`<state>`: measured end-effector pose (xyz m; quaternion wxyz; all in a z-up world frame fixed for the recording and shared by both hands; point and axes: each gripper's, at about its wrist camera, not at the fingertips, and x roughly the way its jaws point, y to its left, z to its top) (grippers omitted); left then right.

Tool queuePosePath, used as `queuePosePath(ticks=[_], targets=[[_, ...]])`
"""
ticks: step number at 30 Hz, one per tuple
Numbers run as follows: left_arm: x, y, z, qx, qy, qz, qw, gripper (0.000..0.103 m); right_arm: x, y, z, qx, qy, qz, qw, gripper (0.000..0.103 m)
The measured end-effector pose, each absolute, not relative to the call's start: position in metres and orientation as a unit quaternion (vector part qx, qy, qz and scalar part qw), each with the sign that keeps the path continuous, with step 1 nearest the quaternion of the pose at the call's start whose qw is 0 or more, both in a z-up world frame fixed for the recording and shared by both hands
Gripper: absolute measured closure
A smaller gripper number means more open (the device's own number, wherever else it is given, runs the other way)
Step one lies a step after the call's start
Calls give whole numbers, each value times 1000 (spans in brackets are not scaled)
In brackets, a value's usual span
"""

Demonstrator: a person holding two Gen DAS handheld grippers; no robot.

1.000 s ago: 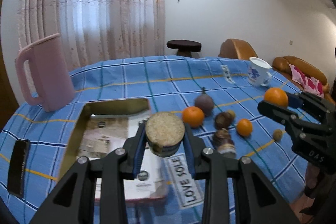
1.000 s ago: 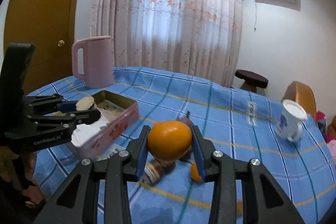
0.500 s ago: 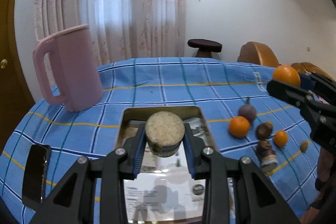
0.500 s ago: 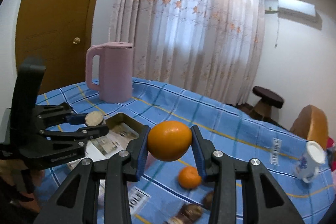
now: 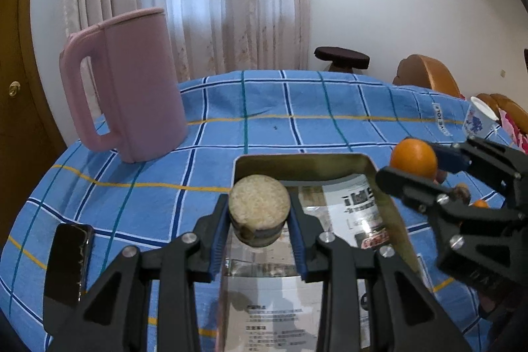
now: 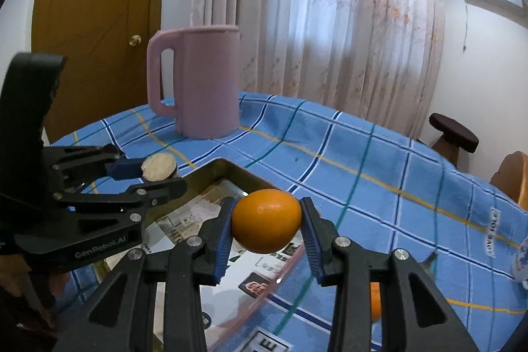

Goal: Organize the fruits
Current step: 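Carry the jar in left tool over the tin box while right carries orange, then open left tool to drop jar into tin while right releases orange there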

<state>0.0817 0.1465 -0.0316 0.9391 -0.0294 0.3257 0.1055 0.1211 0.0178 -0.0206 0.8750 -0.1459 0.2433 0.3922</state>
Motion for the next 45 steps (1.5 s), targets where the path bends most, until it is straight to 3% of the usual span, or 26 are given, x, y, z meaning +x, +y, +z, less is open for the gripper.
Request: queuePosePath(ticks=[27, 37, 45], targets=[[91, 141, -48, 0, 353, 111, 929, 66, 126, 36, -49, -166, 288, 405, 852, 61], [77, 142, -35, 14, 326, 142, 935, 26, 116, 21, -38, -159, 265, 393, 866, 41], [62, 120, -22, 11, 303, 115, 946, 22, 97, -24, -25, -168, 249, 369, 880, 40]])
